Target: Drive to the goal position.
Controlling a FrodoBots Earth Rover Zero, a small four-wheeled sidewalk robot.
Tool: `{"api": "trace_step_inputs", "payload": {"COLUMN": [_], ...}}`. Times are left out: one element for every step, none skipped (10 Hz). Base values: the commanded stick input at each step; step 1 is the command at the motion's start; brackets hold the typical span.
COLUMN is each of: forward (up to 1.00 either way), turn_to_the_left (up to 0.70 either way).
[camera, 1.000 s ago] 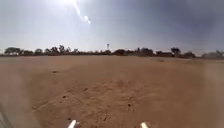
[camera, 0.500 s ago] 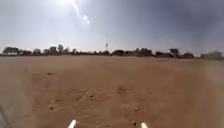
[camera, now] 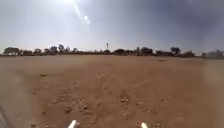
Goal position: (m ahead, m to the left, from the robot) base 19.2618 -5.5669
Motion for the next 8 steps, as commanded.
{"api": "trace_step_inputs", "payload": {"forward": [0.7,0.7,0.7,0.7,0.7,0.7,0.7,0.7], "turn_to_the_left": [0.0,0.0,0.0,0.0,0.0,0.0,0.0,0.0]}}
